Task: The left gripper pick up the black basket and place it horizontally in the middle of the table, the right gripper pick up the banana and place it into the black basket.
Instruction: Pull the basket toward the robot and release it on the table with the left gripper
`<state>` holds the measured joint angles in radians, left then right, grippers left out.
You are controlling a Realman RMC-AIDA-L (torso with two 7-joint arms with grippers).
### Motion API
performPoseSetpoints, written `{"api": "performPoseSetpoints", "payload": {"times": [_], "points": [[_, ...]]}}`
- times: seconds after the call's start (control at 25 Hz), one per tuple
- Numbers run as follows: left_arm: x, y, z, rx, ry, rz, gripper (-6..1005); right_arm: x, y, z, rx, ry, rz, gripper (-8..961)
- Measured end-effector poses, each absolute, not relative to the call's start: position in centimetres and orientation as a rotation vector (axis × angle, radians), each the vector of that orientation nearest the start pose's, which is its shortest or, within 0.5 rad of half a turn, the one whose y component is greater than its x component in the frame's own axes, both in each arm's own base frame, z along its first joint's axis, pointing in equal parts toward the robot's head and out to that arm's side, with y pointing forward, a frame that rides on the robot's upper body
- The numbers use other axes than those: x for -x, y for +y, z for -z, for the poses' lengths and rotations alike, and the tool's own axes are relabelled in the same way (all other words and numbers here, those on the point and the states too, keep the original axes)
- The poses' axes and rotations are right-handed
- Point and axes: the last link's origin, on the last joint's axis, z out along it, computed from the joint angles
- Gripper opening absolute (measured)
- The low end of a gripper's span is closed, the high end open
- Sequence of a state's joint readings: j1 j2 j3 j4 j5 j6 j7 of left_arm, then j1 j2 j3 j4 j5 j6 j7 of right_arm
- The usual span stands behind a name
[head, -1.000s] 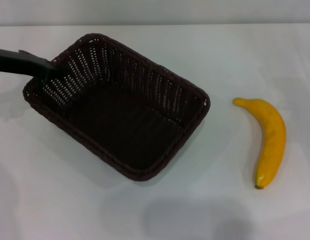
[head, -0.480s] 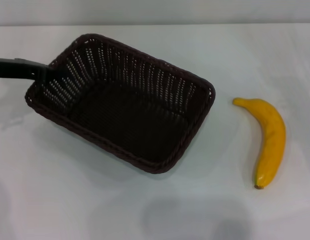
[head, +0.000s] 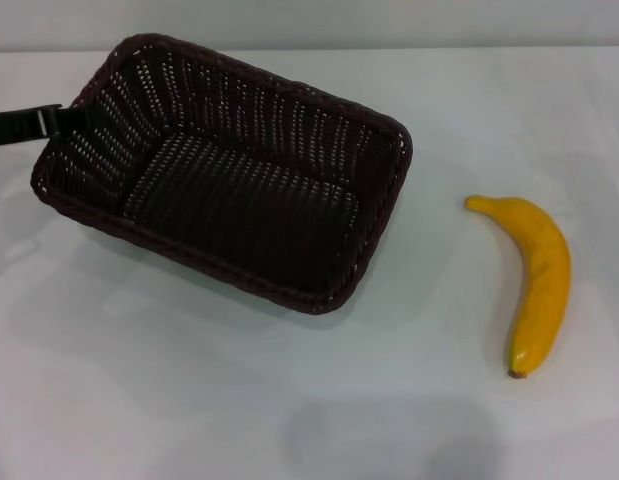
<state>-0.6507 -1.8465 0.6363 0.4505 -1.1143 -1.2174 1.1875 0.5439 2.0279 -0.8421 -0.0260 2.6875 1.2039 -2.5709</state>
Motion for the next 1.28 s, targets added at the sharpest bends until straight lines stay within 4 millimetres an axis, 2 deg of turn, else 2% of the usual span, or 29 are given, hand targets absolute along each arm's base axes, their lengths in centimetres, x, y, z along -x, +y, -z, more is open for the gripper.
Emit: {"api": "performPoseSetpoints", "payload": {"times": [0.28,0.72,1.04,1.28], "points": [[31.8,39.0,-7.5,2.115,-1.443,0.726,172,-34.1,36.4,-5.0,1.384,0.727,-0.956,844],[33.8,36.0,-7.0,1.896,-1.574,1.033,173,-34.5,36.4,-4.8,1.386,0.749,-0.925,844],[33.8,34.8,-5.5,1.831,-1.646,1.142,172,-34.7,36.6,-4.8,1.386,0.76,-0.905,843],[34.2,34.2,-4.1,1.721,-1.702,1.206,173,-34.8,36.7,-4.8,1.387,0.768,-0.893,844]]}}
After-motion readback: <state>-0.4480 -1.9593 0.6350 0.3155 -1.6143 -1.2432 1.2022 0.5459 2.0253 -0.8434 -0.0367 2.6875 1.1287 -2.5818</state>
